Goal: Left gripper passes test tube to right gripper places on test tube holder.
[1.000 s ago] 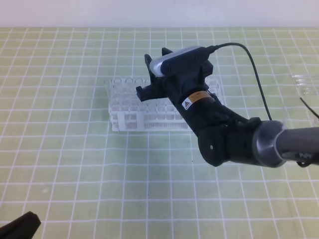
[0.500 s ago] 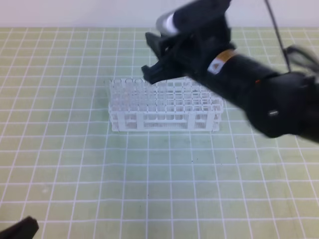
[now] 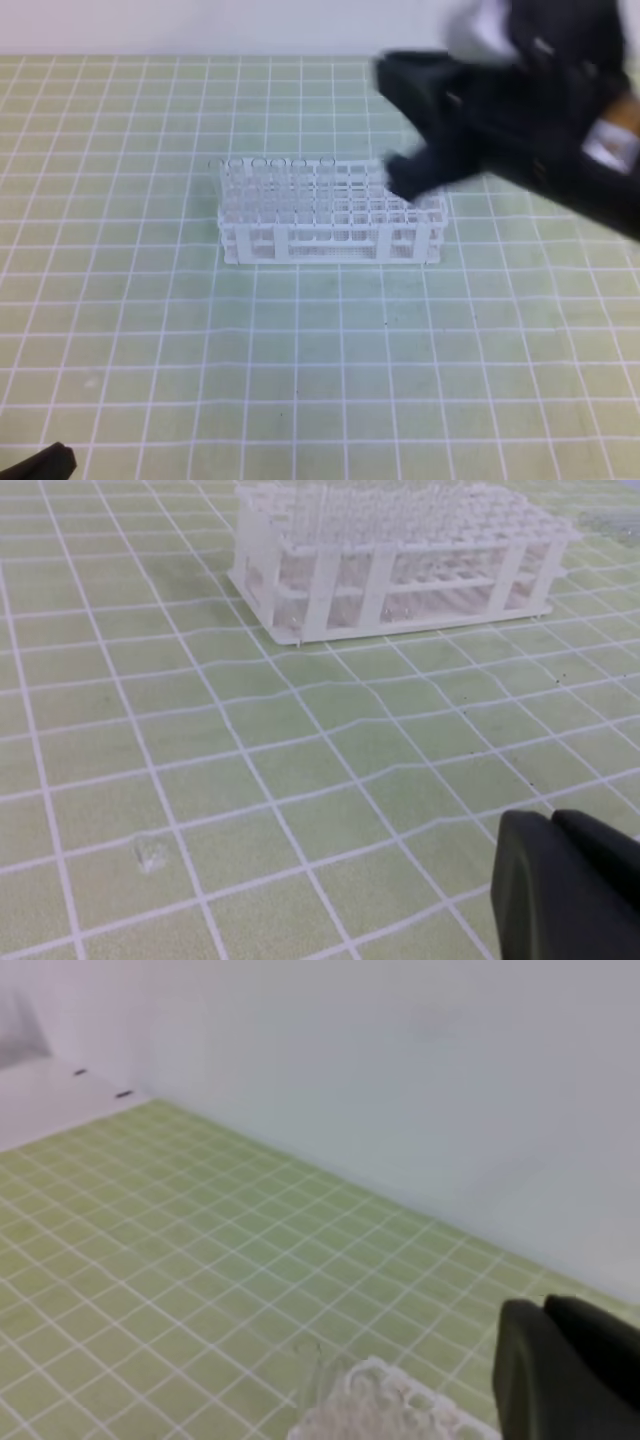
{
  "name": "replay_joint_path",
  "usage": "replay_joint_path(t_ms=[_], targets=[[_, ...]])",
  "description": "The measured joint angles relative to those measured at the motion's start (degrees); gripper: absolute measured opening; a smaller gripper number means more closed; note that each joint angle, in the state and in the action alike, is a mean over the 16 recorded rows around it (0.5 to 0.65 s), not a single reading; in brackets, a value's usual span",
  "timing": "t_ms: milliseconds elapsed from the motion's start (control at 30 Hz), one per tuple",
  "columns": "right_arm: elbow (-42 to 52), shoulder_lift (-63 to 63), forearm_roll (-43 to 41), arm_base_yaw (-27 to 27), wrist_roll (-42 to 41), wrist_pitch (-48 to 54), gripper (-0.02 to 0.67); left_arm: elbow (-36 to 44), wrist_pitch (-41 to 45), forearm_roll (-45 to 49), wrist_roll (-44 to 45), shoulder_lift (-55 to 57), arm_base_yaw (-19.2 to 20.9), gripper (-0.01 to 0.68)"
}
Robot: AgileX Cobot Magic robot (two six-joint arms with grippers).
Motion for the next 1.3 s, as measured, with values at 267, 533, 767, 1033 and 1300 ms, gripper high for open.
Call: replay_joint_path(t_ms=[267, 533, 767, 1033, 1300], targets=[[14.0, -13.4, 3.1, 0.0, 0.1, 0.2, -0.013, -0.1, 0.2, 0.0, -0.2, -0.1, 0.0, -0.002], [24.7, -21.4, 5.4, 0.0, 0.1, -0.5, -0.013, -0.1, 0.1, 0.0, -0.2, 0.0, 0.0, -0.002], [31.8, -23.6, 5.1, -0.9, 0.1, -7.8, -0.014, 0.0, 0.0, 0.0, -0.2, 0.0, 0.0, -0.002], [42.2, -31.6, 4.9, -7.3, 0.1, -13.7, -0.016, 0.0, 0.0, 0.0, -0.2, 0.0, 0.0, -0.002], [51.2, -48.6, 5.0, -19.6, 0.1, -7.6, -0.016, 0.0, 0.0, 0.0, -0.2, 0.0, 0.0, -0.002]])
